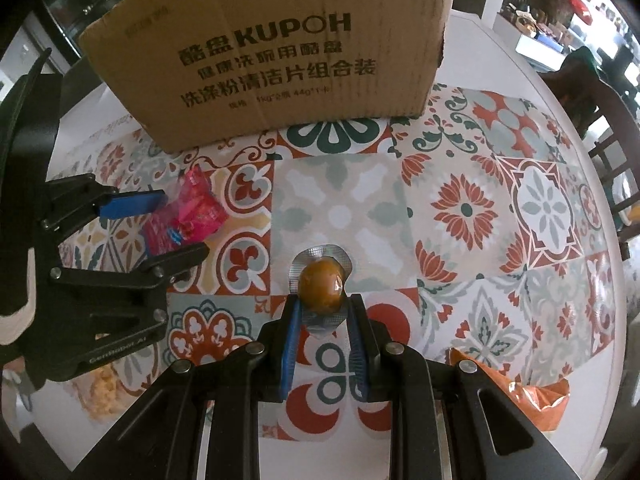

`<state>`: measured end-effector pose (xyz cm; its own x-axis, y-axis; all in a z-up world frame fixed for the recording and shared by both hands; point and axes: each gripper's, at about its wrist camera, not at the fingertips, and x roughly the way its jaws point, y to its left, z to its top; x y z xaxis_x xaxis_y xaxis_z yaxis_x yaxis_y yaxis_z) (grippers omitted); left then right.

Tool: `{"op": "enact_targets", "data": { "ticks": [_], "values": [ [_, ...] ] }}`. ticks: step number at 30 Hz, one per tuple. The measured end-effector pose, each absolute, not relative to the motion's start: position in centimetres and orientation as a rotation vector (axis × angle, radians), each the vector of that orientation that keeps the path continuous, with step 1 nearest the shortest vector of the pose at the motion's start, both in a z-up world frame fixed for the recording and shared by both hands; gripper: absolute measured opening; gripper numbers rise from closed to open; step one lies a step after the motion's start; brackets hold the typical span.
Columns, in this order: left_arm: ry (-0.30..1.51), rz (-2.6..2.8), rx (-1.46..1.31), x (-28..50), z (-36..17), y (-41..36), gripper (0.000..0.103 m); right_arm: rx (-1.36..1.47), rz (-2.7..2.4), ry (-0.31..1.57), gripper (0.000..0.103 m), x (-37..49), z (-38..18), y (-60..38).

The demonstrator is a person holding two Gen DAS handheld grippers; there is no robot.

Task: Organize snacks
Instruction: 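Grasp the round caramel with the right gripper while the left grips the red candy bag, then carry both candies over the box and open both grippers to drop them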

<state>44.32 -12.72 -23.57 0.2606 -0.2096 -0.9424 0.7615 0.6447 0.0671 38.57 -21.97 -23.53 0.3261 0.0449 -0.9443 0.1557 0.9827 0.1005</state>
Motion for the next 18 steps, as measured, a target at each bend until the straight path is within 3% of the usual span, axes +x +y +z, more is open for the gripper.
{"op": "enact_targets", "data": {
  "ticks": [5, 18],
  "values": [
    [1.139, -0.702, 0.482, 43.7, -22.6, -11.2, 0.04, 0.188, -0.061, 1.229, 0.025, 38.6, -23.3, -21.9],
    [1.021, -0.568, 0.246, 40.1, -14.2, -8.4, 0.039, 0.196, 0.016, 1.104, 0.025, 36.6, -17.5, -23.4]
  ]
}}
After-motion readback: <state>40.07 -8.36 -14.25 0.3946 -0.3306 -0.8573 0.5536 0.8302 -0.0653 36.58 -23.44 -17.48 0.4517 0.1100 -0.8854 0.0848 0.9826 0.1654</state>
